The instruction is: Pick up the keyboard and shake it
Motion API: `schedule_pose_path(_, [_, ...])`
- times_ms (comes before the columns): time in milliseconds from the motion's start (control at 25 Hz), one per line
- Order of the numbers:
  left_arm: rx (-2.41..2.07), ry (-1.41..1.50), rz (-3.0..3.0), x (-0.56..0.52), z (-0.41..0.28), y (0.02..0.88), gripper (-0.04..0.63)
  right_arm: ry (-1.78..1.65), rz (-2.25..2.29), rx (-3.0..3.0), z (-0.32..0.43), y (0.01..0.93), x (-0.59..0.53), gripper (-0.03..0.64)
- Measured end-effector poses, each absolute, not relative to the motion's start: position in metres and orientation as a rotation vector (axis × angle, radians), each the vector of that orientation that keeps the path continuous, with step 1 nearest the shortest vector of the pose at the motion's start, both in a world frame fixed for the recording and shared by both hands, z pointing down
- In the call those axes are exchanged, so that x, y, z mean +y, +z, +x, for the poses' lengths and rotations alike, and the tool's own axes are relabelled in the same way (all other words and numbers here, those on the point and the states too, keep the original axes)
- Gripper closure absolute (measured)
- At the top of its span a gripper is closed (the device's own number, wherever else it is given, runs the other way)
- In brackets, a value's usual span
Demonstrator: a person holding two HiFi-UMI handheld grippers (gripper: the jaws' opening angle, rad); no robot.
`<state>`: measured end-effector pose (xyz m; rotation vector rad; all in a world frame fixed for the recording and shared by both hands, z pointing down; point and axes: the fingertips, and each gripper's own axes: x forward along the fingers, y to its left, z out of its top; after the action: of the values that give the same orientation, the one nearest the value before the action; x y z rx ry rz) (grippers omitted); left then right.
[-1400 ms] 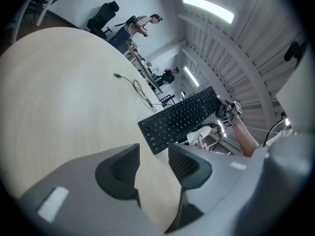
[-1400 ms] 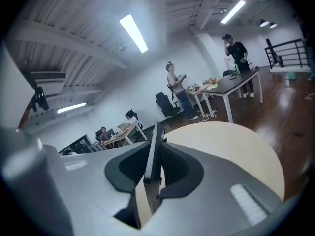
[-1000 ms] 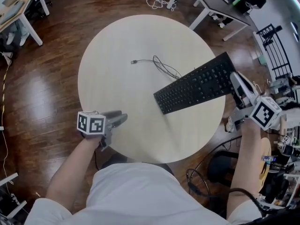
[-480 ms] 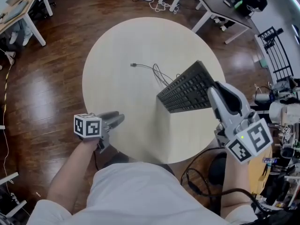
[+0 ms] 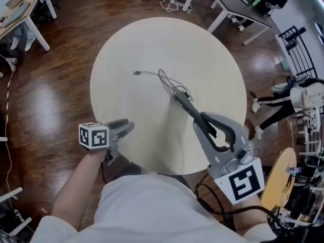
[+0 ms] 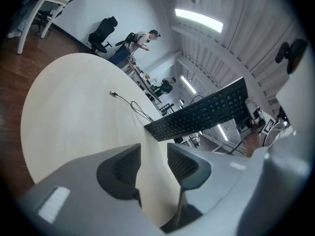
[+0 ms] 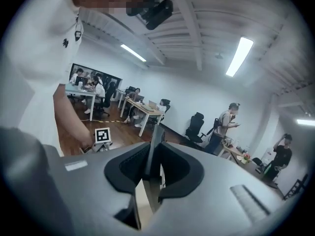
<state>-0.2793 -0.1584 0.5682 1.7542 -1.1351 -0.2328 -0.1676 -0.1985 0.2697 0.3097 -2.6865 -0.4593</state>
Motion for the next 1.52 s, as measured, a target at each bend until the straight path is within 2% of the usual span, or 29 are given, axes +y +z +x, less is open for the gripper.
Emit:
schedule_pose_path(440, [-1.170,-0.238,1.745,-0.145,-0.284,0.565,0.436,-0.768,0.162,-2.393,-0.168,0.367,-0.164,0.544])
schedule_pose_path(800, [-1.278,-0.312,1.715,-0.118,-0.283,0.536,0.445,-0.995,-0.019,-2.155,-0.164,0.483,-0.147,0.531])
schedule_pose_path(1280, [-1.441,-0.291,1.635,-0.045,-0.253,0.520,0.459,-1.107,-0.180,-1.965,-0.151,0.621,-0.139,0.507])
schedule_pose_path(1520, [-1.486,-0.299,1.604,-0.025,-0.239,0.518,0.462,-1.093,-0.229,-1.916,-0.145,0.655,-0.137,0.492])
